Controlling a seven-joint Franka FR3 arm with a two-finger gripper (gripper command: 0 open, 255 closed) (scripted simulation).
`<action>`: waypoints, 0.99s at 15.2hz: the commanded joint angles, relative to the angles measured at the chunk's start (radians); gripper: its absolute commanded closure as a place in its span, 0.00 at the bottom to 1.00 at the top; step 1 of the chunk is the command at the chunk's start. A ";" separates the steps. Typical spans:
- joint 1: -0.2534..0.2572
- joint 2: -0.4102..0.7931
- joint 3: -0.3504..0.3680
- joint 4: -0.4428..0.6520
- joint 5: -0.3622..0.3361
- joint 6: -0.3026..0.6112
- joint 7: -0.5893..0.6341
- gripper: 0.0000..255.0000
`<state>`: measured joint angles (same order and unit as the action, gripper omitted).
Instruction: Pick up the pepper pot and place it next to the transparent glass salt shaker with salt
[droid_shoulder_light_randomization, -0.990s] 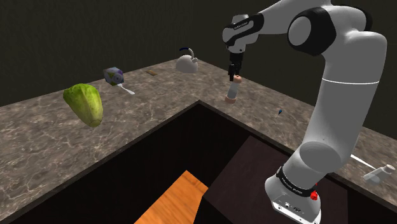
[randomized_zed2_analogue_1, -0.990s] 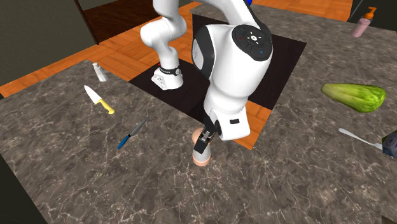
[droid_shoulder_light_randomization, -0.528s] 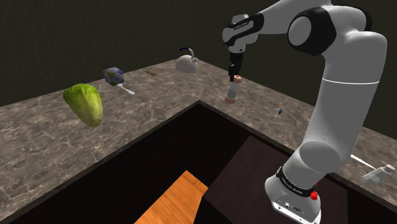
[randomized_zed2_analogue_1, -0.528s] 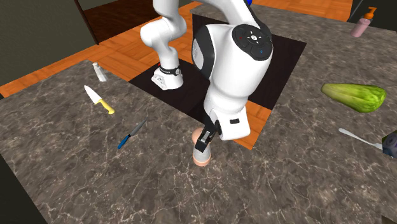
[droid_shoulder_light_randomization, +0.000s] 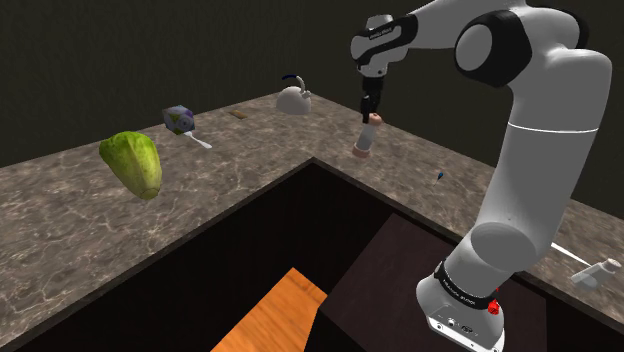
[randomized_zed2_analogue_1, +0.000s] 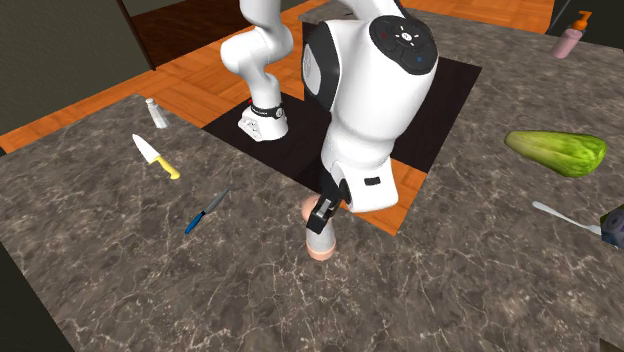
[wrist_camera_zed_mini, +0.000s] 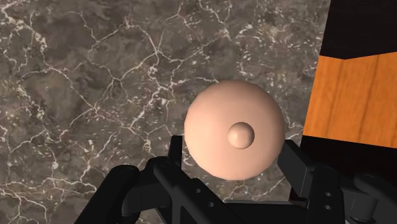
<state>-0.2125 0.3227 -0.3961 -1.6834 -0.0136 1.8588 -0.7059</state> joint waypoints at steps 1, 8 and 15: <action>0.001 -0.010 -0.002 0.013 -0.004 -0.022 -0.001 1.00; 0.001 -0.028 -0.005 0.084 -0.010 -0.109 -0.005 1.00; -0.001 -0.034 -0.007 0.169 -0.012 -0.201 -0.012 1.00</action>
<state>-0.2127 0.2898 -0.4027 -1.5268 -0.0249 1.6722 -0.7159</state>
